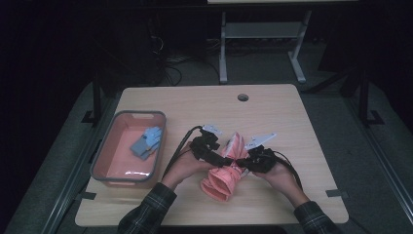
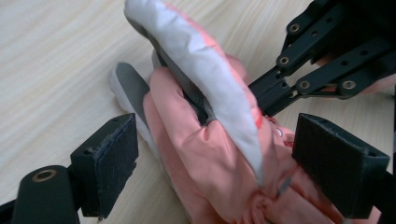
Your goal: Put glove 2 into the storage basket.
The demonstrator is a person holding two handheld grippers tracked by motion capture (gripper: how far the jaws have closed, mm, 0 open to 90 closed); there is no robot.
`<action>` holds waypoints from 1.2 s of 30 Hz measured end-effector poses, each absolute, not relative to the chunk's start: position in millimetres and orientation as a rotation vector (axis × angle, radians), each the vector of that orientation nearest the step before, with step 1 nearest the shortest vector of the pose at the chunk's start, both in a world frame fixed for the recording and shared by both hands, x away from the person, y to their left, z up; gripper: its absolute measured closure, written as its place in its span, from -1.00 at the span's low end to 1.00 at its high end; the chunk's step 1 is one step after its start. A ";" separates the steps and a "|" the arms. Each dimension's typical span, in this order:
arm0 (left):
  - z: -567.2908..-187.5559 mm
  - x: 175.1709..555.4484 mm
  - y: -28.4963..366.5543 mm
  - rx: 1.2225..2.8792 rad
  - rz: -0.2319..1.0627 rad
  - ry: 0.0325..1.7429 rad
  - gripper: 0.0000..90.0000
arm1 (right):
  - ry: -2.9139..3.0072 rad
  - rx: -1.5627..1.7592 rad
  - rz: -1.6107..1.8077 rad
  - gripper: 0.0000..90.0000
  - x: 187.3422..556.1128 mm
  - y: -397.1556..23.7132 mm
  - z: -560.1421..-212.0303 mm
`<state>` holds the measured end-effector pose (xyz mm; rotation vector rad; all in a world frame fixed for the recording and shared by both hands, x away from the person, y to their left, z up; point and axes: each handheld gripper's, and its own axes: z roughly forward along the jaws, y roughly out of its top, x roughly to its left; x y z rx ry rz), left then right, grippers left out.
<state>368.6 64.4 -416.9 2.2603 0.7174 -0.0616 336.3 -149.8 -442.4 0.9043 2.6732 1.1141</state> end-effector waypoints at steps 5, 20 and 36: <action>-426.7 371.7 59.6 2.291 -0.095 0.717 -0.71 | 2.674 0.910 1.108 1.00 335.6 -148.4 -444.3; -456.9 381.8 56.0 2.290 -0.271 0.765 -0.73 | 2.681 0.890 1.093 1.00 334.6 -147.1 -448.7; -462.6 384.2 58.9 2.238 -0.390 0.749 -0.46 | 2.690 0.870 1.102 1.00 336.2 -146.8 -451.1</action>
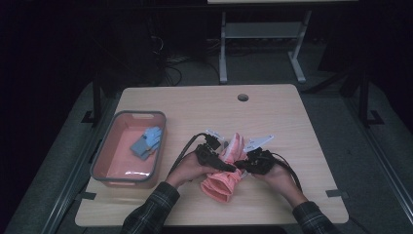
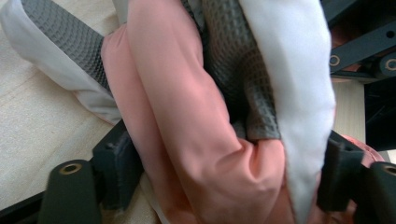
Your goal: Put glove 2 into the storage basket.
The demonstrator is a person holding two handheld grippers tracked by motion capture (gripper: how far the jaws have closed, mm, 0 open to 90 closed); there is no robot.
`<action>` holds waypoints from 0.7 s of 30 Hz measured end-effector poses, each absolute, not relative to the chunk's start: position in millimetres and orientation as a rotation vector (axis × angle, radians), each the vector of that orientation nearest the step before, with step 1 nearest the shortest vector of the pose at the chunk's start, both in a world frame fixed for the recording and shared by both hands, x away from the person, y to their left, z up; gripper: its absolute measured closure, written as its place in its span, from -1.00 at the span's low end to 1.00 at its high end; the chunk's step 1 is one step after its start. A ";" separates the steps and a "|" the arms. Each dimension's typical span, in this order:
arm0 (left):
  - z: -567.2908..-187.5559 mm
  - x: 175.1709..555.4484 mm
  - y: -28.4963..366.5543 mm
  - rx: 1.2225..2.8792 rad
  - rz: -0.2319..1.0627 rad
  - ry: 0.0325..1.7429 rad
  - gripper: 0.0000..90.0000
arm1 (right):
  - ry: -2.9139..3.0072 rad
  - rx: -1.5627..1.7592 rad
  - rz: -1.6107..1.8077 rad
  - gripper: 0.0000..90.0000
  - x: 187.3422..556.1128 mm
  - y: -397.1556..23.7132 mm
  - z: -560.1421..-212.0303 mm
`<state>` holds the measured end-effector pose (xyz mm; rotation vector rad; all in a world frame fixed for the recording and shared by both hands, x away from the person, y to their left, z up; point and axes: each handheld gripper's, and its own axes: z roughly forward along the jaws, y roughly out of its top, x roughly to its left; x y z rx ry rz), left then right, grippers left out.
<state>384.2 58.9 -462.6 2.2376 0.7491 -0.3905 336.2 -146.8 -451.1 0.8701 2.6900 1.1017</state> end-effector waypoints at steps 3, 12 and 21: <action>-462.3 384.6 59.3 2.247 -0.388 0.745 -0.31 | 2.688 0.878 1.105 1.00 336.4 -146.0 -451.8; -461.9 386.2 65.0 2.254 -0.369 0.747 0.16 | 2.689 0.892 1.170 0.81 335.9 -153.7 -445.8; -454.6 383.0 66.5 2.239 -0.351 0.759 0.32 | 2.516 1.031 1.238 -0.10 329.0 -195.2 -442.3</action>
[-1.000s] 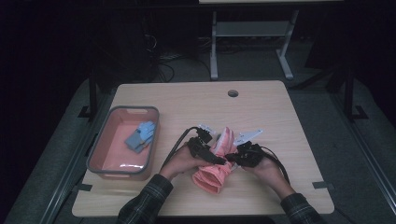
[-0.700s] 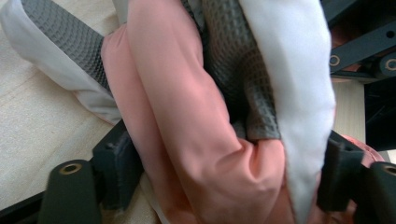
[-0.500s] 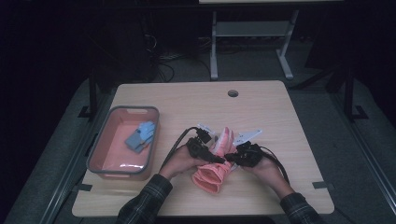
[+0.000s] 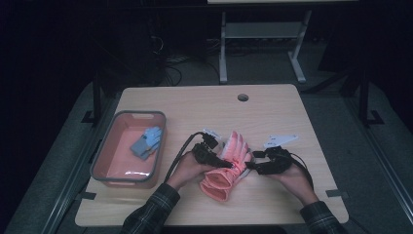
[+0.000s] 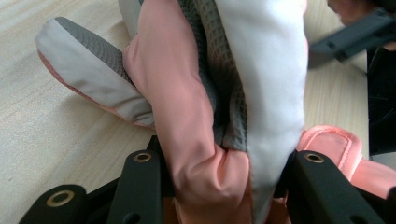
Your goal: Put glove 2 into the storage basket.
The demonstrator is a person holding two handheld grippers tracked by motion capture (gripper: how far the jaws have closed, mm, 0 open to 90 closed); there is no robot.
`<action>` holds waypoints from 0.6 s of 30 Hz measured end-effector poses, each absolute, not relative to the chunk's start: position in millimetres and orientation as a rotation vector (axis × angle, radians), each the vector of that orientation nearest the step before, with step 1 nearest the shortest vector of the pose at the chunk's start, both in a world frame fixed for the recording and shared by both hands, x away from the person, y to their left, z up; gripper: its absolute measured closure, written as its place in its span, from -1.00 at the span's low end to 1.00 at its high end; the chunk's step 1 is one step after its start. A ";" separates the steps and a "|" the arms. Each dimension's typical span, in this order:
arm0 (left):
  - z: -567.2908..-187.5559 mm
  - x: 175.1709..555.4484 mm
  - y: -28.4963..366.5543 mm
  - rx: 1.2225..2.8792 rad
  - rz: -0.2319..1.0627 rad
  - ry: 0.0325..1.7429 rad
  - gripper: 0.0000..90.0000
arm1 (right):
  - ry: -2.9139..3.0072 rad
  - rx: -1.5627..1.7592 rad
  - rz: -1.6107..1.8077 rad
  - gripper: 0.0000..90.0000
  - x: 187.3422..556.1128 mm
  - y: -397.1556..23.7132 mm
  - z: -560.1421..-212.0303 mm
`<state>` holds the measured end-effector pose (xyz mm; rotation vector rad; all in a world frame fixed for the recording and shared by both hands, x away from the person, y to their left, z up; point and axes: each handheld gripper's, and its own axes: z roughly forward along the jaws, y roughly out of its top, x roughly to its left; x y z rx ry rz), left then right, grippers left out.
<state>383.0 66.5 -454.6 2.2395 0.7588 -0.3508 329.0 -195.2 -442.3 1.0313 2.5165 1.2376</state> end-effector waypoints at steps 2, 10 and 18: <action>-452.9 382.0 66.7 2.221 -0.358 0.762 0.34 | 2.494 1.081 1.224 -0.19 329.3 -206.6 -448.2; -443.6 379.4 70.1 2.209 -0.349 0.747 0.35 | 2.383 1.239 1.123 -0.52 339.5 -232.5 -468.9; -432.9 379.4 78.6 2.197 -0.321 0.750 0.36 | 2.363 1.251 1.012 -0.65 341.5 -229.2 -477.3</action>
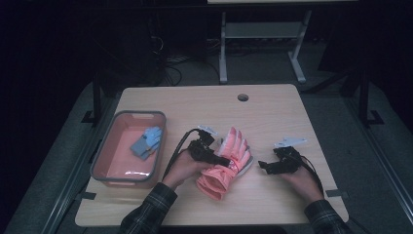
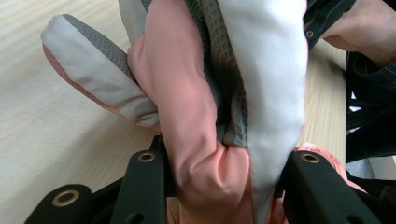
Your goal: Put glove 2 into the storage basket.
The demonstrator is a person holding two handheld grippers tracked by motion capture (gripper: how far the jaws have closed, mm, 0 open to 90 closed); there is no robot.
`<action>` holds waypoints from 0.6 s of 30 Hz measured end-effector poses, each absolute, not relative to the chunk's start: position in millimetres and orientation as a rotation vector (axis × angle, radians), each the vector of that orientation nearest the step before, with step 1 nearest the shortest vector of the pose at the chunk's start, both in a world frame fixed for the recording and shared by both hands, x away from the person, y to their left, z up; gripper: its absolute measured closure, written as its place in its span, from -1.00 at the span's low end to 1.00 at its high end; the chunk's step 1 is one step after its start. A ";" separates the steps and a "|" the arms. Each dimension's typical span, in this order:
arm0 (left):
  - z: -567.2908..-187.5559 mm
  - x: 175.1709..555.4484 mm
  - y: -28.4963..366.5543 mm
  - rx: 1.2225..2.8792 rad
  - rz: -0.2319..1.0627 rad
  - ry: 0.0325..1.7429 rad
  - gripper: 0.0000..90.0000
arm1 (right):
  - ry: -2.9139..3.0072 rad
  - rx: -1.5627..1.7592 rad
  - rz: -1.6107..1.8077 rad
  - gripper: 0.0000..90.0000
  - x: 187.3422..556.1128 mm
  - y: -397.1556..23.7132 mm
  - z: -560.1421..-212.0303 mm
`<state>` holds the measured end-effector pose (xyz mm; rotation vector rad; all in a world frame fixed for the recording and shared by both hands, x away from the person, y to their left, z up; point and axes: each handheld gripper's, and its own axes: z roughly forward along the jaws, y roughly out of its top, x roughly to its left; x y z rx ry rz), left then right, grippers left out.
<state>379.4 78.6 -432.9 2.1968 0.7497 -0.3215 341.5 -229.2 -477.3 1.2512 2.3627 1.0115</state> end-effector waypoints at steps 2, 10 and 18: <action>-431.2 379.6 81.1 2.187 -0.321 0.750 0.36 | 2.348 1.245 1.008 -0.69 340.9 -227.5 -479.0; -422.5 378.7 89.0 2.180 -0.305 0.766 0.36 | 2.327 1.215 1.022 -0.72 339.8 -226.5 -482.1; -398.7 377.6 106.9 2.136 -0.270 0.784 0.35 | 2.328 1.215 1.023 -0.72 339.9 -226.5 -482.0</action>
